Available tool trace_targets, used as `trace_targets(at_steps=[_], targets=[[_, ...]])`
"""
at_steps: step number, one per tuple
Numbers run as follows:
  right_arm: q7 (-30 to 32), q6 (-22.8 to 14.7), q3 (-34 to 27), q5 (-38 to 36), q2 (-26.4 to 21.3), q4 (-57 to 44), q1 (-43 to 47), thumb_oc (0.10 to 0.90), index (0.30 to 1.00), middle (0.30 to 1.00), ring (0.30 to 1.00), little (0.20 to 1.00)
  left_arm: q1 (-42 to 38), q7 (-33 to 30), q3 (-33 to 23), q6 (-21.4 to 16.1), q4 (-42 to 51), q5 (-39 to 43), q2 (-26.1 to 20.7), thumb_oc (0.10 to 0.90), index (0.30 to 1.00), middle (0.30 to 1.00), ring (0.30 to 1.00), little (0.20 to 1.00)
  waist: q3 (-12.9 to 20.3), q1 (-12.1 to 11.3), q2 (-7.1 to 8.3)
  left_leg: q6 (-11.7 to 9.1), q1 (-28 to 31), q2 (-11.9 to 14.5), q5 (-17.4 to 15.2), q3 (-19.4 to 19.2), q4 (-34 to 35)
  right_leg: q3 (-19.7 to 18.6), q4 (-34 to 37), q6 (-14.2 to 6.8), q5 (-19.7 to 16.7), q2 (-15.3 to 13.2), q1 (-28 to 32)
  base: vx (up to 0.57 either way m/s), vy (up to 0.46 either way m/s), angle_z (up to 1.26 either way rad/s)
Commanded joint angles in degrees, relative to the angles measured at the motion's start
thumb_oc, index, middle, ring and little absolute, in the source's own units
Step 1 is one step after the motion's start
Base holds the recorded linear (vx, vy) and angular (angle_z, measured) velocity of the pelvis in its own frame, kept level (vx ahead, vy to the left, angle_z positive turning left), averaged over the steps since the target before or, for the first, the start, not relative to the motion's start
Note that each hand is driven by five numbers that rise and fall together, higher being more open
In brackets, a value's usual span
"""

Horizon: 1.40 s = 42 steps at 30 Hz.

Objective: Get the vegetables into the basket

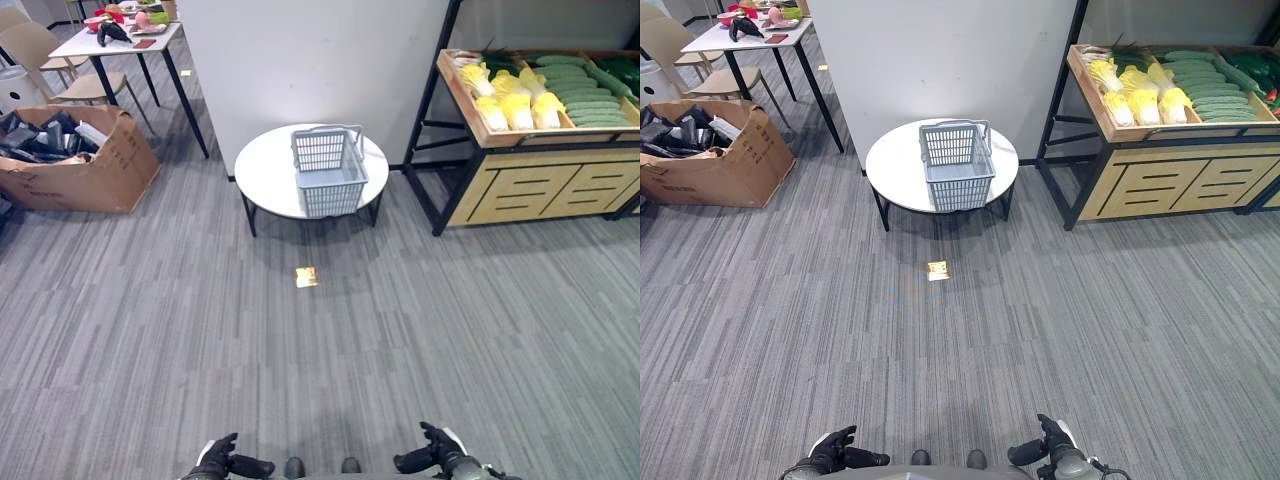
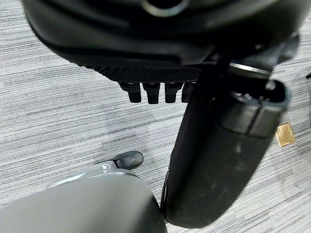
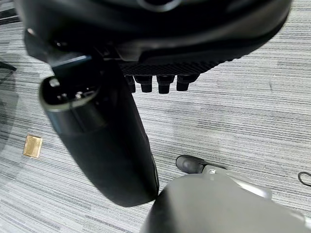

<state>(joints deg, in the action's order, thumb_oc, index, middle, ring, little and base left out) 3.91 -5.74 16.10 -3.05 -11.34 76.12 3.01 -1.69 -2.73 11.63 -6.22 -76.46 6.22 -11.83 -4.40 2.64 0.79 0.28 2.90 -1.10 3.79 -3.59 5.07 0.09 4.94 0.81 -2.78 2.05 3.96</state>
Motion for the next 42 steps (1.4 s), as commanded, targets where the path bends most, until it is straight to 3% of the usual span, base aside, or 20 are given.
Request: trace_targets(at_steps=[1,18,24,27,31,32,35,37,39,42], targets=[[0.63,1.86,1.87,2.90,-1.86,4.09,-0.89,0.900,1.000,1.000,1.000,1.000,-0.58,-1.13,0.31,0.35,-3.96,-0.49,0.90,0.900,1.000,1.000,1.000,1.000,0.99,0.35,-0.17,-1.29,2.12,1.53,-4.82,0.13,-0.07,-1.13,0.00,-5.18,0.40,-2.69,-1.82,0.05,0.017,0.00],[1.30,0.73,2.61,1.61,-2.57,1.13,-0.50,0.900,1.000,1.000,1.000,1.000,-2.04,-2.49,1.30,-0.46,-2.23,-1.36,-0.46,0.900,1.000,1.000,1.000,1.000,-0.18,0.58,0.35,-1.64,1.53,2.14,-4.40,0.29,-0.07,-0.85,-0.80,-4.85,0.86,-2.06,-2.81,0.00,-0.006,0.00],[2.21,0.34,1.94,0.36,-4.30,-0.57,0.95,0.900,1.000,1.000,1.000,1.000,-3.64,-3.32,1.67,-0.71,-1.22,-0.30,-1.39,0.900,1.000,1.000,1.000,1.000,-2.46,0.67,0.34,-1.97,-1.04,3.16,-3.49,1.02,-0.63,-0.20,-5.74,-4.09,2.60,-1.11,-7.26,-0.02,-0.077,0.09],[2.70,0.18,1.51,-0.46,-5.19,-0.87,1.65,0.900,1.000,1.000,1.000,1.000,-4.85,-4.35,1.70,-0.92,-0.74,0.35,-2.18,0.900,1.000,1.000,1.000,1.000,-4.24,1.16,0.21,-2.25,-3.63,4.01,-3.94,1.53,-3.39,0.10,-10.39,-3.40,4.49,-0.21,-10.86,-0.01,-0.133,0.10],[3.38,-0.29,0.66,-1.12,-6.40,-1.14,1.31,0.900,1.000,1.000,1.000,1.000,-5.52,-5.07,1.14,-1.40,0.18,1.88,-2.79,0.900,1.000,1.000,1.000,1.000,-6.57,1.46,1.11,-3.61,-9.52,3.30,-6.13,1.23,-17.25,0.66,-10.95,-2.30,5.21,-0.60,-10.43,0.06,-0.142,0.15],[3.52,-0.30,0.42,-1.10,-6.71,-1.15,1.19,0.900,1.000,1.000,1.000,1.000,-5.70,-5.21,1.06,-1.50,0.57,2.39,-2.85,0.900,1.000,1.000,1.000,1.000,-7.27,1.33,1.36,-3.89,-11.71,3.10,-5.42,1.32,-22.12,0.91,-11.02,-1.92,5.40,-0.81,-9.93,0.09,-0.112,0.24],[3.79,-0.39,0.36,-1.19,-7.12,-0.86,1.25,0.900,1.000,1.000,1.000,1.000,-6.20,-5.50,1.20,-2.23,1.50,4.00,-3.08,0.900,1.000,1.000,1.000,1.000,-8.78,0.43,1.46,-3.56,-16.29,1.69,-3.19,3.45,-24.48,0.96,-11.40,-1.78,6.22,-0.88,-8.78,0.13,-0.051,0.19],[3.77,-0.22,0.52,-1.21,-7.05,-0.59,1.28,0.900,1.000,1.000,1.000,1.000,-6.19,-5.69,1.73,-2.62,1.97,4.14,-3.16,0.900,1.000,1.000,1.000,1.000,-8.78,-0.37,1.81,-2.75,-21.07,2.26,-2.37,3.44,-20.21,0.04,-10.96,-2.15,7.13,-0.88,-7.42,0.25,0.042,0.02],[3.96,-0.15,0.73,-1.01,-6.84,-0.45,1.10,0.900,1.000,1.000,1.000,1.000,-5.74,-6.00,2.06,-2.84,2.08,4.36,-3.01,0.900,1.000,1.000,1.000,1.000,-8.70,-1.37,0.93,-3.72,-23.56,4.07,3.28,4.78,-14.53,-0.78,-10.64,-2.31,8.38,0.22,-5.60,0.26,0.101,-0.26],[3.96,-0.38,0.36,-1.09,-6.82,-0.35,0.59,0.900,1.000,1.000,1.000,1.000,-4.59,-5.80,1.76,-3.12,2.05,4.38,-3.21,0.900,1.000,1.000,1.000,1.000,-7.99,-2.83,0.16,-4.88,-24.94,5.85,7.56,5.39,-4.93,-3.81,-9.57,-2.63,10.72,0.70,-0.82,0.46,0.217,-0.52]])
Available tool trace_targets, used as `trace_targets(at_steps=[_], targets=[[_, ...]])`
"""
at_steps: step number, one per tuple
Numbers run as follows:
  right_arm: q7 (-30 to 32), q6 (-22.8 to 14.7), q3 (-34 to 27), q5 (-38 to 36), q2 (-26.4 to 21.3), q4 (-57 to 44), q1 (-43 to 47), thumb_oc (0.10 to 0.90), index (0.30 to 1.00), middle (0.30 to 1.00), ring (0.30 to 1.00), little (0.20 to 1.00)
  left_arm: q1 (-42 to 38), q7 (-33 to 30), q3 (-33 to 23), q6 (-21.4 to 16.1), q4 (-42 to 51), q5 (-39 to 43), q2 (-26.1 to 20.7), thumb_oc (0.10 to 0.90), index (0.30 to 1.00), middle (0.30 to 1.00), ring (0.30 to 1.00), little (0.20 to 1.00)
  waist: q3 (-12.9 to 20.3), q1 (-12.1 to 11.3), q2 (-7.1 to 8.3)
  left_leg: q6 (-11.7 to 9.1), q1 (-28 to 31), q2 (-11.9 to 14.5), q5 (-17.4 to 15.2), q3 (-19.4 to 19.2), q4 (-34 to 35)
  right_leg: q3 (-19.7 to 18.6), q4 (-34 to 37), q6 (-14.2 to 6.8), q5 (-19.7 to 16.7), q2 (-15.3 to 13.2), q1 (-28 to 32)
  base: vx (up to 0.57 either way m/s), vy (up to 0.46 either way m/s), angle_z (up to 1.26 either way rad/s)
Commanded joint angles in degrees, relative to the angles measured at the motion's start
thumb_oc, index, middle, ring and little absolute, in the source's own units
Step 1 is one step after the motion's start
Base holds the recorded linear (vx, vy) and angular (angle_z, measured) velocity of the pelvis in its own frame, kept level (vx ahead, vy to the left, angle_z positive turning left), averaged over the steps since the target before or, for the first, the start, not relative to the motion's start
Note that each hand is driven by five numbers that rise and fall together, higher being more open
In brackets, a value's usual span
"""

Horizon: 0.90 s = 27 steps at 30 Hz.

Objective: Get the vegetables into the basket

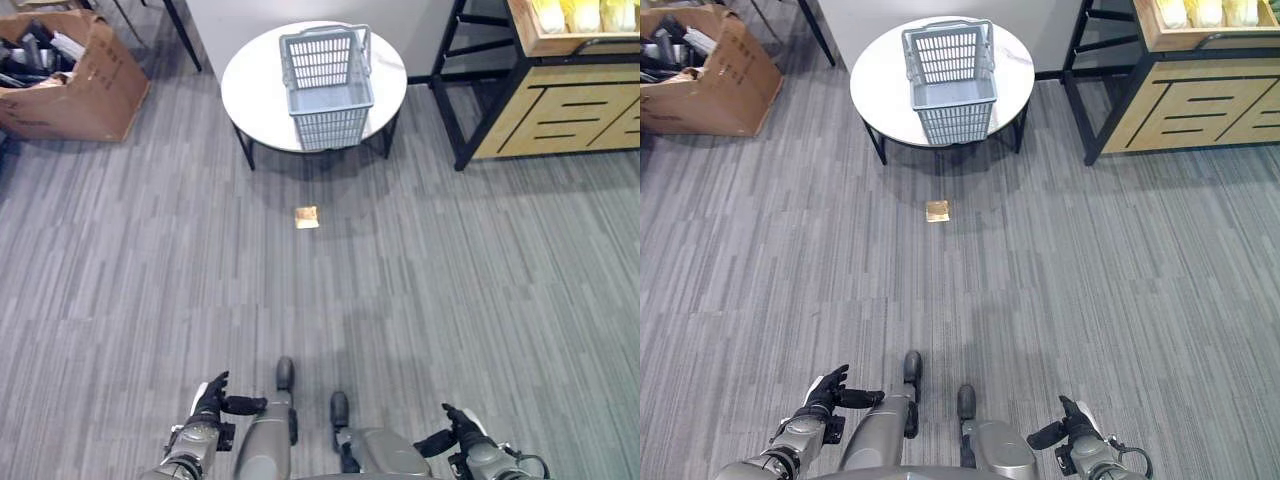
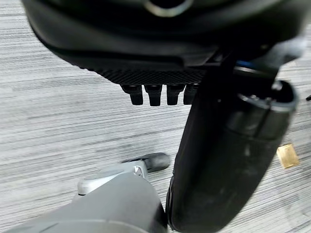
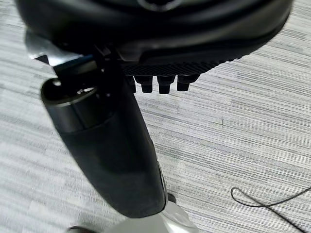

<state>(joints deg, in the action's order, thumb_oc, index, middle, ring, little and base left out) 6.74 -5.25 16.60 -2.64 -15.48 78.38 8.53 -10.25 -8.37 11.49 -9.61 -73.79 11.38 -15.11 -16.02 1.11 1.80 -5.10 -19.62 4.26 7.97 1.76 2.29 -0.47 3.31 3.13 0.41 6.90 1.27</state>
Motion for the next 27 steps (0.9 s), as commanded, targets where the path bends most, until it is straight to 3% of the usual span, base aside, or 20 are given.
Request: trace_targets(at_steps=[1,2,3,5,10,12,13,16,18,20,21,23,27], targets=[[0.86,-0.99,-0.40,-1.56,-2.67,-2.53,-5.08,0.900,1.000,1.000,1.000,1.000,4.41,0.09,1.52,0.28,-0.88,-0.68,-0.03,0.900,1.000,1.000,1.000,1.000,4.00,-1.71,-0.85,0.23,-1.75,0.76,4.23,-0.24,-1.87,-4.16,-7.57,-5.16,7.87,-4.35,3.22,0.36,0.211,-0.80],[0.71,-0.98,-0.58,-1.45,-2.46,-2.48,-5.44,0.900,1.000,1.000,1.000,1.000,4.75,0.29,1.28,0.47,-1.13,-0.83,-0.06,0.900,1.000,1.000,1.000,1.000,4.47,-1.83,-0.76,0.46,-0.54,0.92,4.43,-0.89,-1.44,-4.74,-7.37,-5.27,8.19,-4.54,3.94,0.51,0.396,-1.07],[0.30,-0.73,-1.45,-1.63,-1.52,-2.25,-6.67,0.900,1.000,1.000,1.000,1.000,5.15,0.71,1.29,0.86,-1.69,-1.75,-0.54,0.900,1.000,1.000,1.000,1.000,5.82,-1.53,0.36,1.17,0.17,0.57,4.26,-3.33,-3.01,-5.02,-8.22,-6.67,8.61,-6.56,5.03,0.51,0.447,-1.03],[-0.18,-0.58,-1.66,-1.79,-1.03,-2.12,-6.97,0.900,1.000,1.000,1.000,1.000,5.09,1.02,1.22,1.03,-1.85,-2.06,-0.90,0.900,1.000,1.000,1.000,1.000,6.74,-1.38,1.51,2.52,0.21,-0.35,2.42,-4.59,-5.08,-5.72,-10.04,-8.11,7.00,-8.34,4.89,0.42,0.378,-0.60],[-1.34,-0.26,-0.91,-1.10,0.36,-2.59,-6.29,0.900,1.000,1.000,1.000,1.000,4.70,2.02,1.25,1.43,-2.03,-2.38,-1.26,0.900,1.000,1.000,1.000,1.000,7.57,-0.91,3.95,5.57,0.75,-3.44,-3.16,-7.23,-8.61,-7.12,-16.89,-11.38,-3.34,-10.97,1.38,0.23,0.242,-0.19],[-1.87,-0.22,-0.40,-0.74,0.58,-3.37,-5.79,0.900,1.000,1.000,1.000,1.000,4.54,2.47,1.09,1.74,-2.12,-2.42,-1.49,0.900,1.000,1.000,1.000,1.000,7.41,-0.97,4.15,6.58,1.83,-4.20,-5.00,-7.84,-9.04,-6.12,-21.88,-12.32,-8.64,-11.47,-0.64,0.25,0.274,-0.01],[-2.02,-0.23,-0.04,-0.17,0.50,-4.06,-5.51,0.900,1.000,1.000,1.000,1.000,4.62,2.68,0.81,1.96,-2.13,-2.28,-1.80,0.900,1.000,1.000,1.000,1.000,7.03,-0.99,3.44,7.33,3.43,-4.42,-6.41,-7.73,-9.04,-4.18,-27.28,-12.28,-10.52,-10.99,-2.79,0.30,0.315,0.25],[-2.26,-0.31,0.77,0.15,0.58,-5.23,-5.16,0.900,1.000,1.000,1.000,1.000,4.79,3.15,0.27,2.03,-2.29,-1.98,-2.08,0.900,1.000,1.000,1.000,1.000,6.00,-0.64,2.49,8.29,7.32,-5.46,-8.24,-7.01,-8.31,-1.34,-30.29,-10.70,-9.70,-10.60,-7.68,0.28,0.227,-0.02],[-2.18,-0.50,1.00,0.00,0.46,-5.28,-4.52,0.900,1.000,1.000,1.000,1.000,4.24,3.10,-0.05,2.01,-2.76,-2.00,-2.24,0.900,1.000,1.000,1.000,1.000,4.83,0.01,1.11,8.02,10.86,-5.27,-9.30,-6.17,-6.95,2.45,-26.77,-9.04,-3.21,-10.48,-13.28,0.23,0.105,0.07],[-2.09,-0.50,1.16,-0.11,0.48,-5.18,-4.30,0.900,1.000,1.000,1.000,1.000,4.11,3.01,-0.01,1.95,-2.99,-2.08,-2.11,0.900,1.000,1.000,1.000,1.000,4.20,0.56,1.05,7.88,12.04,-5.45,-9.90,-5.92,-6.77,3.42,-24.21,-8.87,-1.68,-10.58,-14.26,0.20,0.002,0.14],[-1.93,-0.51,1.30,-0.36,0.54,-5.37,-3.76,0.900,1.000,1.000,1.000,1.000,3.79,3.12,0.23,1.91,-3.18,-2.34,-1.74,0.900,1.000,1.000,1.000,1.000,3.57,1.55,1.45,7.57,13.92,-6.38,-10.96,-5.21,-6.53,3.21,-17.05,-9.51,-3.02,-10.77,-17.11,0.32,-0.040,0.28],[-1.78,-0.42,1.30,-0.40,0.44,-5.71,-3.42,0.900,1.000,1.000,1.000,1.000,3.76,3.18,0.30,1.88,-3.35,-3.06,-1.54,0.900,1.000,1.000,1.000,1.000,3.01,2.55,1.80,7.04,15.98,-6.95,-12.09,-4.38,-6.28,2.48,-9.81,-10.58,-6.16,-12.05,-18.18,0.30,-0.075,0.29],[-2.01,-0.11,1.21,0.22,-0.15,-6.66,-3.68,0.900,1.000,1.000,1.000,1.000,4.08,3.69,0.24,1.92,-3.72,-3.50,-1.14,0.900,1.000,1.000,1.000,1.000,2.68,3.44,1.75,6.24,19.01,-7.72,-14.31,-2.57,-6.64,0.33,-6.55,-11.55,-9.57,-12.86,-18.82,0.25,-0.114,0.45]])
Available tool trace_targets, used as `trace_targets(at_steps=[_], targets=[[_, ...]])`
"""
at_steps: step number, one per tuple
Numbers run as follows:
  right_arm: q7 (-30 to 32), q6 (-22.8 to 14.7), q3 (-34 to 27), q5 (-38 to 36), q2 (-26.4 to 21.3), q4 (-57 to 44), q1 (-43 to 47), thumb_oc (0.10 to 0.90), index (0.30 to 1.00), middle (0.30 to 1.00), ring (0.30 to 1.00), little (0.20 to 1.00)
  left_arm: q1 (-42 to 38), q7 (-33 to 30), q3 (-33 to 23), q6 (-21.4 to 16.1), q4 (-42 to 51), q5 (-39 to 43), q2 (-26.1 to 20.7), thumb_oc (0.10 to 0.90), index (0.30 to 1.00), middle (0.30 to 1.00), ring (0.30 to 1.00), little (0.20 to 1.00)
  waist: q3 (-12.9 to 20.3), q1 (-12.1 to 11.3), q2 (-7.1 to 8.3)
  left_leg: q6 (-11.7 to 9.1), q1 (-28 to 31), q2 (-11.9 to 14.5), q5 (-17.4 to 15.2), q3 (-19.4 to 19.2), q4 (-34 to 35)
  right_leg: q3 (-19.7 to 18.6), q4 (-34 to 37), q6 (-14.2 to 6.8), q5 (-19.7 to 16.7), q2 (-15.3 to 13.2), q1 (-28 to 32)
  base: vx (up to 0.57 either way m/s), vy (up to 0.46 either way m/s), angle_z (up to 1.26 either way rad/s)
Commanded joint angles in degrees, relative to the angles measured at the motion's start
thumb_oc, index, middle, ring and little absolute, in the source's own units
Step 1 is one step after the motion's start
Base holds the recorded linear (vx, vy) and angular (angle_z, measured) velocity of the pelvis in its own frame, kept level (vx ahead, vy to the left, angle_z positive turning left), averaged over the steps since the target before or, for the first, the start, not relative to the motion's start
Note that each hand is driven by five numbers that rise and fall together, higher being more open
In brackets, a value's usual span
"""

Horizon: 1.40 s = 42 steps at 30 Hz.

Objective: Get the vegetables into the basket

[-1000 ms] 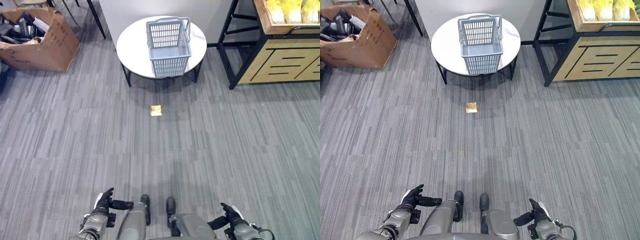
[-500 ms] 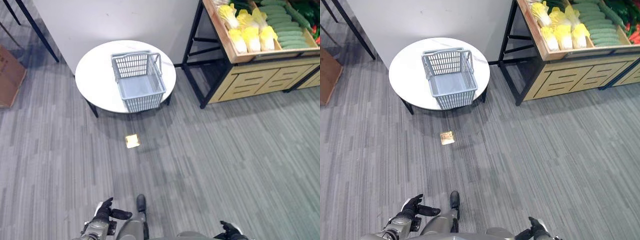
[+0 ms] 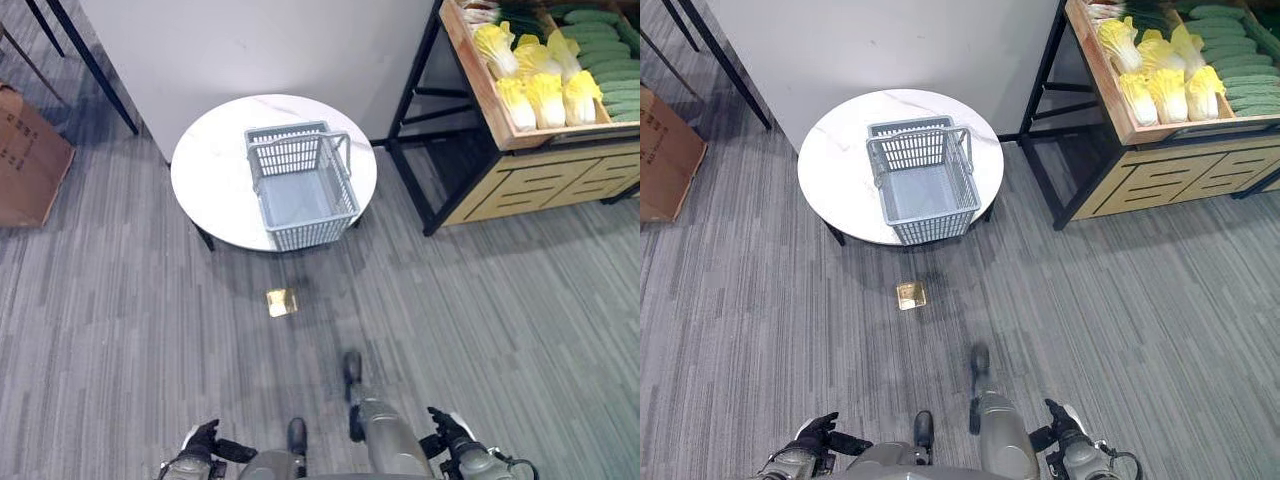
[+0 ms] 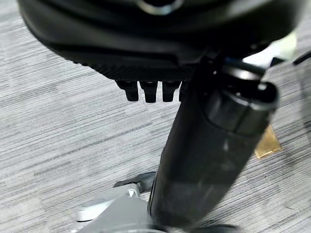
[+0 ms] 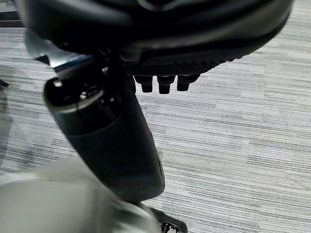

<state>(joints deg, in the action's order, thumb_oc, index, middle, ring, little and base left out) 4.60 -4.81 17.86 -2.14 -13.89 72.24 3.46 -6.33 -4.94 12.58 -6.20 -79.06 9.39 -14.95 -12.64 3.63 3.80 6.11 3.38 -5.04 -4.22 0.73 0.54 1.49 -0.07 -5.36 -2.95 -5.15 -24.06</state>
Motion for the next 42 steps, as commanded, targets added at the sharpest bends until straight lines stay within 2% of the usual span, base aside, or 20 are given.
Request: trace_targets(at_steps=[1,3,4,7,9,10,12,15,16,17,18,20,21,22,24,27,31,35,42], targets=[[0.23,-0.48,-0.17,-0.16,-1.91,-0.14,1.26,0.900,1.000,1.000,1.000,1.000,0.44,0.33,-0.94,-1.52,1.38,-1.59,-0.80,0.900,1.000,1.000,1.000,1.000,-0.23,0.63,-0.14,-5.29,-3.11,1.73,-3.39,-1.09,-4.87,-0.59,-2.63,-2.61,-6.60,-0.95,7.34,0.26,-0.216,0.70],[0.17,-0.49,0.06,-0.06,-2.05,-0.20,1.46,0.900,1.000,1.000,1.000,1.000,0.41,0.32,-0.94,-1.49,1.29,-1.45,-0.73,0.900,1.000,1.000,1.000,1.000,0.00,0.66,-0.23,-5.49,-2.90,1.94,-3.69,-0.95,-5.03,-0.16,-2.68,-2.36,-6.97,-0.66,7.43,0.20,-0.188,0.42],[0.04,-0.58,0.50,0.26,-2.53,-0.47,1.39,0.900,1.000,1.000,1.000,1.000,0.62,0.28,-1.15,-1.43,1.29,-1.13,-0.59,0.900,1.000,1.000,1.000,1.000,0.82,0.71,-0.67,-6.50,-2.23,3.06,-4.27,-0.05,-6.05,0.34,-3.68,-1.51,-5.78,0.63,7.94,0.21,-0.203,0.17],[0.05,-0.77,0.63,0.10,-3.16,-0.65,1.29,0.900,1.000,1.000,1.000,1.000,0.60,0.29,-1.29,-1.50,1.61,-0.45,-0.27,0.900,1.000,1.000,1.000,1.000,1.10,0.88,-1.11,-7.60,-3.01,3.96,-4.16,0.18,-10.23,1.09,-4.68,-0.51,-4.34,1.49,8.41,0.17,-0.182,0.05],[0.73,-0.99,0.26,-0.39,-4.47,-0.14,1.63,0.900,1.000,1.000,1.000,1.000,0.09,-0.12,-0.74,-1.60,2.37,0.10,0.30,0.900,1.000,1.000,1.000,1.000,0.16,0.64,-1.19,-9.83,-7.20,5.39,-1.29,-0.68,-21.71,2.21,-5.49,1.65,-2.16,2.40,10.48,0.15,-0.207,0.07],[0.91,-1.15,0.03,-0.48,-4.75,0.58,1.57,0.900,1.000,1.000,1.000,1.000,-0.07,-0.24,-0.61,-1.86,2.63,0.50,0.60,0.900,1.000,1.000,1.000,1.000,-0.09,0.47,-1.16,-10.37,-8.26,5.47,0.35,-0.83,-25.04,2.65,-5.49,2.23,-1.50,2.60,11.37,0.15,-0.182,0.18],[1.17,-1.04,-0.41,-0.77,-5.29,1.24,1.30,0.900,1.000,1.000,1.000,1.000,-0.43,-0.38,-0.45,-1.95,3.07,1.28,0.57,0.900,1.000,1.000,1.000,1.000,-0.55,0.06,-1.12,-10.56,-10.93,5.93,2.53,-1.07,-26.52,3.08,-5.28,2.81,-0.43,2.52,12.80,0.11,-0.098,0.12],[1.49,-0.92,-1.04,-1.10,-5.66,2.04,1.04,0.900,1.000,1.000,1.000,1.000,-0.72,-0.70,-0.04,-2.10,3.33,1.20,0.46,0.900,1.000,1.000,1.000,1.000,-0.72,-0.09,-0.95,-9.84,-13.55,6.31,1.92,-2.29,-23.90,3.24,-4.94,2.76,0.50,2.08,13.69,0.09,-0.019,0.23],[1.87,-0.89,-1.41,-1.34,-5.77,2.61,1.03,0.900,1.000,1.000,1.000,1.000,-1.01,-1.12,0.54,-2.24,3.44,0.60,0.28,0.900,1.000,1.000,1.000,1.000,-0.75,-0.40,-0.95,-9.29,-15.11,6.56,0.76,-2.40,-20.22,3.13,-5.16,2.49,1.58,1.82,14.01,0.12,0.011,0.32],[1.87,-0.90,-1.41,-1.34,-5.77,2.61,1.03,0.900,1.000,1.000,1.000,1.000,-1.01,-1.12,0.54,-2.24,3.44,0.60,0.28,0.900,1.000,1.000,1.000,1.000,-0.76,-0.40,-0.95,-9.29,-15.10,6.56,0.76,-2.41,-20.22,3.13,-5.16,2.49,1.58,1.82,14.01,0.15,0.056,0.22],[2.08,-0.82,-1.41,-1.23,-5.82,2.67,0.88,0.900,1.000,1.000,1.000,1.000,-0.92,-1.54,0.70,-2.35,3.61,0.40,0.05,0.900,1.000,1.000,1.000,1.000,-0.49,-0.54,-1.03,-9.33,-15.93,7.44,1.11,-2.01,-16.62,2.81,-5.22,2.25,1.99,1.65,14.25,0.18,0.110,0.10],[2.65,-0.88,-1.61,-1.06,-5.82,3.13,0.72,0.900,1.000,1.000,1.000,1.000,-0.86,-2.28,0.59,-2.67,3.76,0.72,-0.58,0.900,1.000,1.000,1.000,1.000,-0.58,-1.38,-1.56,-10.29,-16.48,10.11,5.45,-0.32,-10.15,1.73,-5.13,1.87,2.65,1.66,15.28,0.28,0.208,-0.03],[0.08,0.08,-0.34,0.34,-7.49,3.57,2.22,0.900,1.000,1.000,1.000,1.000,-15.14,-0.51,1.32,1.52,-1.19,1.40,-8.42,0.900,1.000,1.000,1.000,1.000,0.90,1.32,-1.83,-11.03,-15.20,12.00,6.92,-1.49,-7.32,-1.20,-4.90,1.31,2.98,2.40,16.03,0.29,0.276,-0.16],[1.40,0.45,-0.10,0.20,-6.76,3.36,1.86,0.900,1.000,1.000,1.000,1.000,-9.96,-0.75,1.06,0.06,0.97,1.61,-5.33,0.900,1.000,1.000,1.000,1.000,0.98,0.48,-1.44,-10.72,-15.09,11.71,6.38,-0.76,-8.03,-2.20,-4.58,1.19,2.95,1.90,16.79,0.27,0.269,-0.26],[1.66,0.52,-0.73,1.21,-5.66,3.80,0.96,0.900,1.000,1.000,1.000,1.000,-5.53,-1.53,-0.02,-0.84,0.76,0.06,-3.25,0.900,1.000,1.000,1.000,1.000,1.44,0.04,-1.16,-10.34,-14.61,11.19,5.97,-0.91,-7.25,-2.97,-4.75,0.88,3.25,1.49,17.18,0.13,0.215,-0.80],[2.00,0.43,-1.49,1.35,-4.54,4.25,0.46,0.900,1.000,1.000,1.000,1.000,-3.84,-1.92,-0.48,-0.92,0.00,-1.42,-1.96,0.900,1.000,1.000,1.000,1.000,1.82,0.18,-0.58,-9.64,-13.96,10.05,5.38,-2.04,-6.54,-3.86,-5.61,0.21,3.11,0.59,16.94,0.07,0.211,-0.81],[1.82,0.64,-1.72,1.41,-2.59,3.96,0.22,0.900,1.000,1.000,1.000,1.000,-2.82,-2.12,0.01,-1.04,0.40,-2.15,-1.44,0.900,1.000,1.000,1.000,1.000,1.85,0.57,0.26,-7.52,-13.39,8.14,3.66,-5.23,-6.41,-6.03,-5.72,-1.98,0.95,-1.86,15.58,0.01,0.287,-0.24],[1.48,0.63,-1.44,1.34,-1.79,3.44,0.22,0.900,1.000,1.000,1.000,1.000,-1.65,-1.91,-0.78,-1.07,0.39,-1.71,-1.90,0.900,1.000,1.000,1.000,1.000,1.63,0.06,0.34,-6.44,-13.07,7.33,2.62,-6.58,-6.49,-5.04,-6.17,-2.96,-0.47,-3.08,14.67,-0.01,0.130,-0.17],[1.72,0.83,-1.81,2.34,-1.98,3.77,-0.17,0.900,1.000,1.000,1.000,1.000,0.16,-0.87,-1.58,-0.69,-0.63,-1.86,-1.28,0.900,1.000,1.000,1.000,1.000,2.43,-0.34,0.69,-6.23,-10.80,7.66,2.12,-8.12,-5.91,-2.44,-6.01,-3.38,-1.23,-3.30,15.60,0.03,0.032,-0.13]])
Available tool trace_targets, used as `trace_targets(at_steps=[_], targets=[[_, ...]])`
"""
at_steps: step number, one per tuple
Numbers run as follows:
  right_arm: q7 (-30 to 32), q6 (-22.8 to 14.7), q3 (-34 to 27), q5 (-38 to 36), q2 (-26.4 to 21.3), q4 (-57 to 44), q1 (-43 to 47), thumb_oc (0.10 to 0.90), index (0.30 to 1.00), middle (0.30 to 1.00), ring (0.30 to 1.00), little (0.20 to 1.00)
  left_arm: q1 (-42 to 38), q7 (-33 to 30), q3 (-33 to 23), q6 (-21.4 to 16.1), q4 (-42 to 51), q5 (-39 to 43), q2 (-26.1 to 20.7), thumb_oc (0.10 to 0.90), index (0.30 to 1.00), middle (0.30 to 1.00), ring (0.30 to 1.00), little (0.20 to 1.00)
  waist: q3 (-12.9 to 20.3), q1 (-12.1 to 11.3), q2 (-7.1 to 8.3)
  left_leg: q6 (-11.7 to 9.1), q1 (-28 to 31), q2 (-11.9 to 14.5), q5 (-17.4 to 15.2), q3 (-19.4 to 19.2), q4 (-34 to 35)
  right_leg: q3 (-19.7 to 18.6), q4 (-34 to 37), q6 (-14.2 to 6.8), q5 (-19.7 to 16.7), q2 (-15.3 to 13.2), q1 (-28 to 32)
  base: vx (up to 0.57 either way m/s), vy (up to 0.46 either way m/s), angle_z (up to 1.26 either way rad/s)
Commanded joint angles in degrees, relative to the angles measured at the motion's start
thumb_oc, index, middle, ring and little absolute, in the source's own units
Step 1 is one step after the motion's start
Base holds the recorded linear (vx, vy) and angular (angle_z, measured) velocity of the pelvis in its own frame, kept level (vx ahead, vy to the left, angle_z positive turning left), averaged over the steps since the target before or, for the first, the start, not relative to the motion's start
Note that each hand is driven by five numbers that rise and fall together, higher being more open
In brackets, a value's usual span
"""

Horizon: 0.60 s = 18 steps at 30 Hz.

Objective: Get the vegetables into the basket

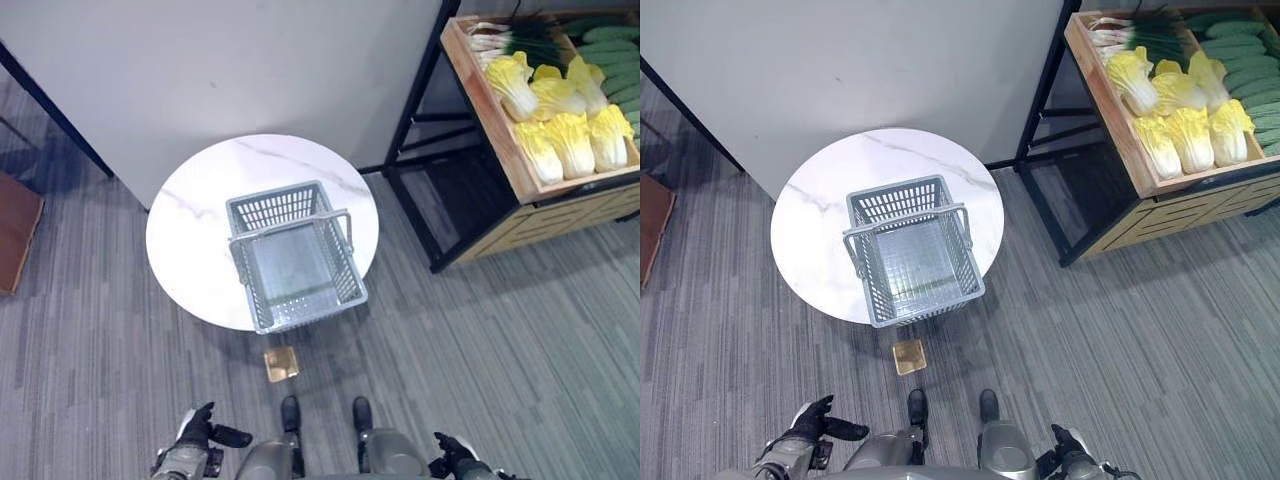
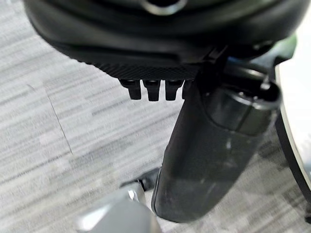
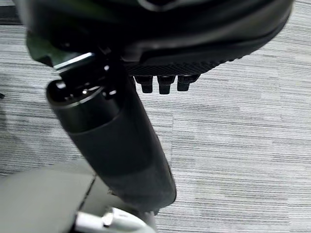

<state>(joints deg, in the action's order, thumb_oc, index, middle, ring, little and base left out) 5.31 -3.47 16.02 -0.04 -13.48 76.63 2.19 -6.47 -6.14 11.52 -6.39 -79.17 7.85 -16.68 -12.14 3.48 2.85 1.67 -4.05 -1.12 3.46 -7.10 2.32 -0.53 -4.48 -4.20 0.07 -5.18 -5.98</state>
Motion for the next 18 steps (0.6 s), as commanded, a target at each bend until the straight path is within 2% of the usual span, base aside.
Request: trace_targets(at_steps=[1,5,6,11,13,15,16,17,18], targets=[[1.31,-0.47,-0.21,0.28,-2.59,-0.45,1.07,0.900,1.000,1.000,1.000,1.000,0.47,0.34,-0.55,-0.52,-0.73,-0.40,0.55,0.900,1.000,1.000,1.000,1.000,2.16,-0.14,1.65,-1.92,-2.97,3.84,-5.30,-0.31,-7.09,-0.29,-1.16,-4.51,-4.23,-3.24,-2.26,0.03,-0.035,-0.05],[4.17,-0.56,-2.09,0.68,-4.89,-0.30,2.09,0.900,1.000,1.000,1.000,1.000,0.35,-0.46,-1.20,-0.16,-1.57,-0.97,0.19,0.900,1.000,1.000,1.000,1.000,3.37,-0.04,1.81,-2.93,-1.67,4.54,-3.77,-0.33,-4.07,0.03,1.51,-4.26,-4.10,-3.32,-1.17,0.03,-0.059,-0.01],[7.83,-0.48,-4.23,1.72,-8.38,-1.87,4.18,0.900,1.000,1.000,1.000,1.000,-0.45,-1.42,-2.10,0.14,-1.65,-0.87,-0.64,0.900,1.000,1.000,1.000,1.000,3.91,-0.06,1.67,-3.51,-1.07,4.83,-2.78,-0.28,-2.25,0.15,2.91,-4.31,-4.27,-3.37,-0.68,0.01,-0.066,0.00],[13.33,0.20,-7.10,5.87,-18.89,-7.11,11.01,0.900,1.000,1.000,1.000,1.000,-0.99,-1.62,-2.30,-0.42,-0.76,-0.56,-1.11,0.900,1.000,1.000,1.000,1.000,5.02,-0.35,1.02,-4.15,0.65,5.26,-1.79,0.00,0.29,0.99,5.32,-4.73,-5.11,-3.69,0.99,0.00,-0.018,0.00],[17.28,0.03,-7.11,10.32,-23.42,-15.16,12.80,0.900,1.000,1.000,1.000,1.000,0.06,-1.91,-2.61,-0.89,-0.21,-0.54,-0.91,0.900,1.000,1.000,1.000,1.000,5.22,-0.61,0.72,-4.23,1.20,5.30,-1.51,0.22,1.01,1.23,5.80,-4.77,-5.35,-3.75,1.52,0.00,0.000,0.00],[19.25,0.28,-8.03,17.22,-28.15,-30.61,12.09,0.900,1.000,1.000,1.000,1.000,1.45,-2.26,-3.95,-1.27,0.84,-0.44,-0.71,0.900,1.000,1.000,1.000,1.000,5.33,-0.80,0.49,-4.32,1.47,5.35,-1.26,0.39,1.67,1.49,6.17,-4.82,-5.48,-3.78,1.72,0.00,0.000,0.00],[20.21,-0.02,-11.44,22.60,-33.66,-41.86,10.38,0.900,1.000,1.000,1.000,1.000,5.30,-0.49,-5.34,-1.80,13.94,3.43,-3.29,0.900,1.000,1.000,1.000,1.000,5.28,-1.80,-0.17,-4.26,1.48,5.26,-1.16,1.02,1.89,2.03,6.44,-4.96,-5.67,-3.95,2.06,0.00,0.000,0.00],[20.22,-2.11,-10.82,24.44,-36.50,-45.77,11.62,0.900,1.000,1.000,1.000,1.000,6.79,-1.11,-2.91,-2.84,16.56,1.49,-2.15,0.900,1.000,1.000,1.000,1.000,5.12,-2.38,-0.45,-4.09,1.46,5.20,-1.17,1.54,1.82,2.54,6.37,-4.91,-5.45,-4.07,2.37,-0.01,-0.007,0.05],[21.02,-2.39,-9.41,26.67,-37.37,-43.88,13.19,0.900,1.000,1.000,1.000,1.000,6.59,-0.44,-1.44,-2.61,13.56,0.72,-0.79,0.900,1.000,1.000,1.000,1.000,5.22,-2.73,-0.45,-4.14,1.15,5.18,-0.88,1.77,1.92,2.90,6.55,-4.95,-5.59,-4.13,2.35,-0.01,-0.008,0.15]])
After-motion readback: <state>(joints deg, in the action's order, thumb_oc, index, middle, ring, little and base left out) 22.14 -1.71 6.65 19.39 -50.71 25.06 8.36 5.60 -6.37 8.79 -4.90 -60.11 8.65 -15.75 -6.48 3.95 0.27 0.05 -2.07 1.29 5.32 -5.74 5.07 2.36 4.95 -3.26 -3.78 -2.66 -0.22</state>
